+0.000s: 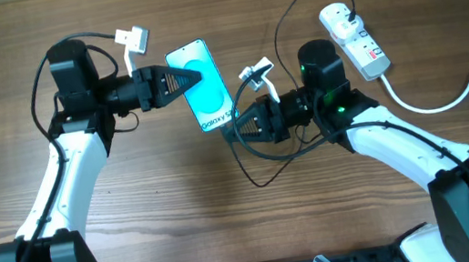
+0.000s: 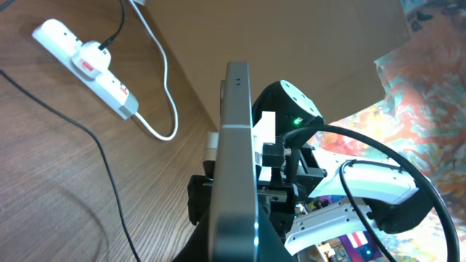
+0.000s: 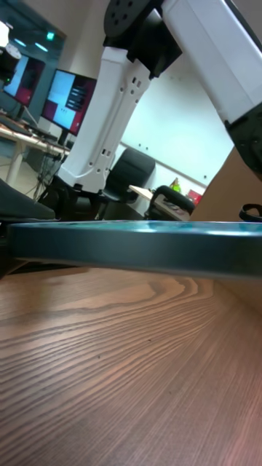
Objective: Plug charger to phone and switch on socket
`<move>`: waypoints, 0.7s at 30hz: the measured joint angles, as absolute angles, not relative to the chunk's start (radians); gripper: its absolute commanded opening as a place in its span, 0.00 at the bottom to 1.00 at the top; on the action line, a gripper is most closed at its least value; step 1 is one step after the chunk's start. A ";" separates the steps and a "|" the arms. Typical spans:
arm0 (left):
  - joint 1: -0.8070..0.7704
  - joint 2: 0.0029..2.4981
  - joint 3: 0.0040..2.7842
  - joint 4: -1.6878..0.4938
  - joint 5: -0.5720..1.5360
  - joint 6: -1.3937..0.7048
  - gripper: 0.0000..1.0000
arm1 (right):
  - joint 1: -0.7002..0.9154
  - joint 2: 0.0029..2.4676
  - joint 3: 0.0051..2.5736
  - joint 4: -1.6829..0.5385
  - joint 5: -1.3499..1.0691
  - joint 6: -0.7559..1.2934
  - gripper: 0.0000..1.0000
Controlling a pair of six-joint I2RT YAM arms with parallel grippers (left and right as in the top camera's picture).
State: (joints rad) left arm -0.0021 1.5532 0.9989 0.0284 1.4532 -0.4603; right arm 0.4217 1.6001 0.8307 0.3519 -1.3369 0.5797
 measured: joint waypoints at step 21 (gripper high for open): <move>-0.007 1.553 1.002 -0.049 1.456 -0.352 0.04 | 0.423 1.603 0.823 0.336 -1.338 0.580 0.04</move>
State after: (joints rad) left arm -0.0074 1.5528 1.0019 -0.0486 1.4563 -0.3523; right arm 0.4229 1.6032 0.8230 0.3363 -1.3380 0.5797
